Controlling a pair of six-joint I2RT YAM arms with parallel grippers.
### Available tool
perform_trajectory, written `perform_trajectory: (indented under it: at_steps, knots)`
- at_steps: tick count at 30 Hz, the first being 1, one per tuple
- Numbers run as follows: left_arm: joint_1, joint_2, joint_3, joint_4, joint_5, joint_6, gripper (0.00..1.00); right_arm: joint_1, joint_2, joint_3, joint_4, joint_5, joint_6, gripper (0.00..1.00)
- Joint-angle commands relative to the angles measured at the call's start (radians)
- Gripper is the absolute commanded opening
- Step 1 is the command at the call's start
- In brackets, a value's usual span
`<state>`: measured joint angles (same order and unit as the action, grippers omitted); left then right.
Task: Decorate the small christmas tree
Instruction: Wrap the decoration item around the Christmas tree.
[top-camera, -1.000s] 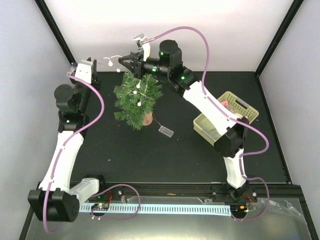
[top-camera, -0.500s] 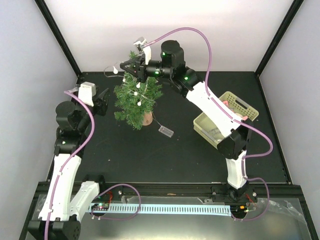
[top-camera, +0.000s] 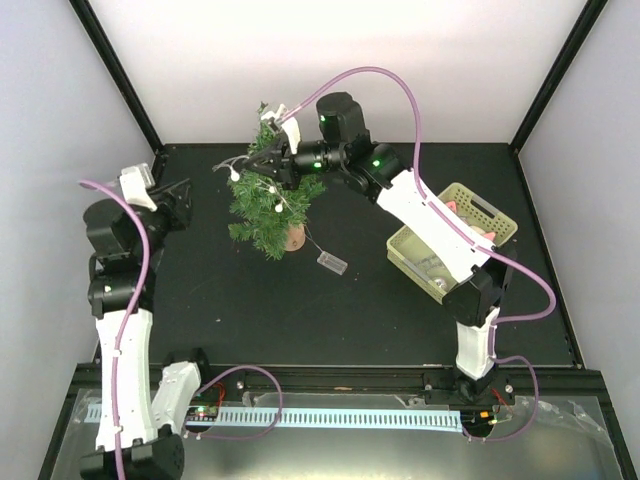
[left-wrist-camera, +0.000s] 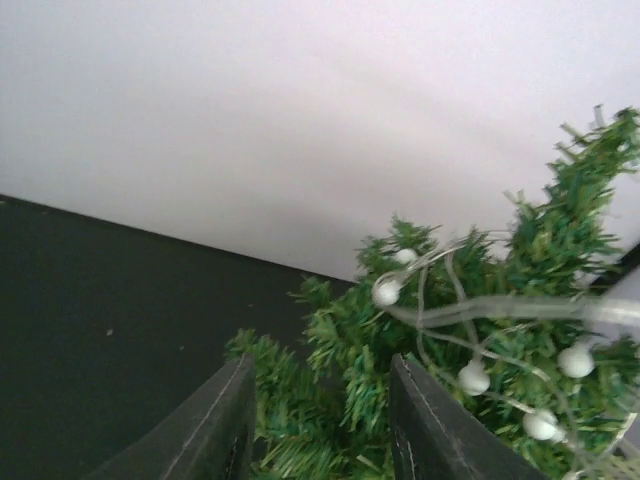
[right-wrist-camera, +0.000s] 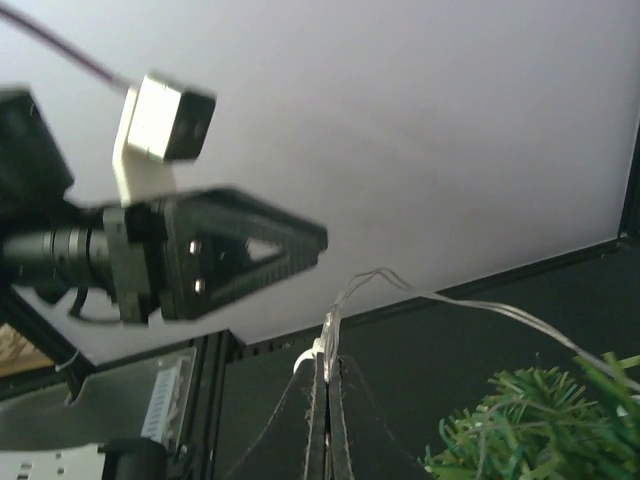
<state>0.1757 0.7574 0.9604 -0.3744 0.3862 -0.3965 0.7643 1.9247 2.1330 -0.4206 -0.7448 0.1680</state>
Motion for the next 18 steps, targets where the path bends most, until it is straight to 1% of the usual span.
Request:
perform_trajectory:
  at_steps: [1, 4, 7, 12, 14, 18]
  knots:
    - [0.065, 0.117, 0.117, 0.033, 0.289, -0.048, 0.39, 0.021, -0.046, 0.005, -0.123, 0.001, -0.12, 0.01]
    - [0.067, 0.231, 0.206, -0.003, 0.412, 0.015, 0.43, 0.025, -0.054, -0.013, -0.138, 0.015, -0.14, 0.01]
    - [0.067, 0.316, 0.234, 0.009, 0.521, 0.03, 0.46, 0.033, -0.059, -0.019, -0.154, 0.023, -0.162, 0.01]
    - [0.067, 0.411, 0.256, -0.009, 0.539, 0.085, 0.49, 0.038, -0.064, -0.03, -0.162, 0.036, -0.182, 0.01]
    - [0.066, 0.443, 0.256, 0.028, 0.576, 0.072, 0.5, 0.038, -0.064, -0.031, -0.162, 0.039, -0.185, 0.01]
    - [0.064, 0.505, 0.272, 0.125, 0.68, 0.0, 0.5, 0.039, -0.063, -0.029, -0.159, 0.046, -0.185, 0.01]
